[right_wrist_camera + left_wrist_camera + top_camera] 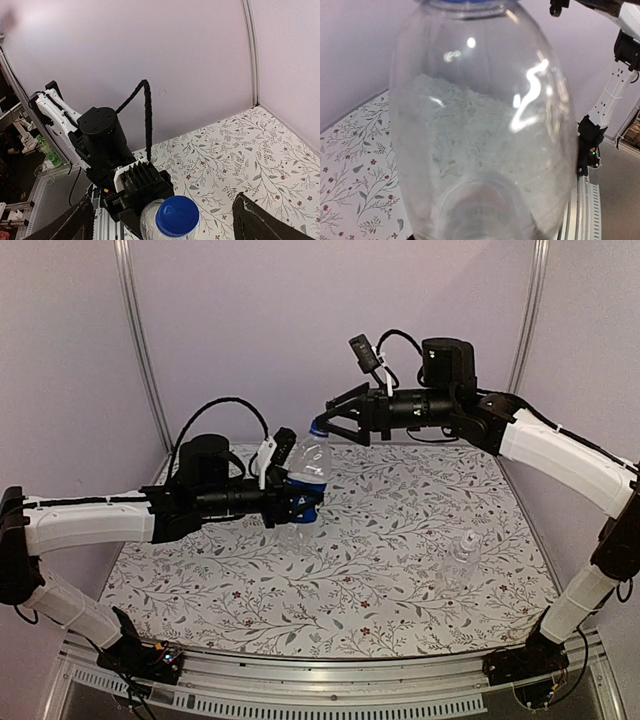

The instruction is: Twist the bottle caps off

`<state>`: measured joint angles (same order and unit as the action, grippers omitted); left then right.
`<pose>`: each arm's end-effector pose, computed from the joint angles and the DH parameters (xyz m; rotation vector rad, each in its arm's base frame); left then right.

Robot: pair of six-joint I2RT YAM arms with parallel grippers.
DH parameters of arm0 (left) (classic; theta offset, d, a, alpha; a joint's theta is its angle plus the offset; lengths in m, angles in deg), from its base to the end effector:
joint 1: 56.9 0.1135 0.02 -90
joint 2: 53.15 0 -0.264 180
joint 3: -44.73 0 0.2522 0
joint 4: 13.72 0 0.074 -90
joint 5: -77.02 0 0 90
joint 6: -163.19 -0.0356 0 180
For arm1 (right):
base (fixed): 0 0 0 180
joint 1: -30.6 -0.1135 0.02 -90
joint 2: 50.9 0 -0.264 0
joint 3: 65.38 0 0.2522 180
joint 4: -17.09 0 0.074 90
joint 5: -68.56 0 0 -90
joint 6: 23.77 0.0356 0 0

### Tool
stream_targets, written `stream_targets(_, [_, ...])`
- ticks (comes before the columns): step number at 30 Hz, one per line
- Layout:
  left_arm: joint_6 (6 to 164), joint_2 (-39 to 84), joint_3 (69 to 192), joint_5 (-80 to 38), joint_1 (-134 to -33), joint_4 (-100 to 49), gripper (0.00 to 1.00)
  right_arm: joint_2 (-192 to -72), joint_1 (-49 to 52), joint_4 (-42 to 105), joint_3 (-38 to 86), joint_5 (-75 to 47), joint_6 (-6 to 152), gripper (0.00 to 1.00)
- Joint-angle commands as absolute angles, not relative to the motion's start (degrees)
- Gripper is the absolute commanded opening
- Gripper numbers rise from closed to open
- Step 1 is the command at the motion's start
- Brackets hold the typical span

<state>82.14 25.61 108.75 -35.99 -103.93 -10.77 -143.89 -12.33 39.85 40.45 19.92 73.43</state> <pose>0.2059 -0.2414 0.2865 0.8981 1.6586 -1.0443 0.2614 0.2753 0.4158 -1.0874 1.5266 1.2469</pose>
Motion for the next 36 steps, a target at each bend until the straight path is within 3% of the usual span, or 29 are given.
stream_targets(1, [81.1,25.2,110.5,-30.9,-103.8,-11.9,0.36,-141.6,-12.3,39.4,41.7,6.3,82.4,0.95])
stream_targets(7, [81.2,25.6,110.6,-27.7,-103.9,-12.2,0.36,-143.3,-14.5,40.4,43.1,-2.3,87.1,0.94])
stream_targets(17, [81.5,26.3,111.2,-23.7,-103.9,-13.6,0.36,-149.1,-17.4,43.5,47.9,-4.9,88.1,0.91])
stream_targets(36, [80.6,26.2,111.3,-20.3,-104.5,-14.6,0.36,-151.7,-18.1,43.6,48.7,-3.1,87.3,0.47])
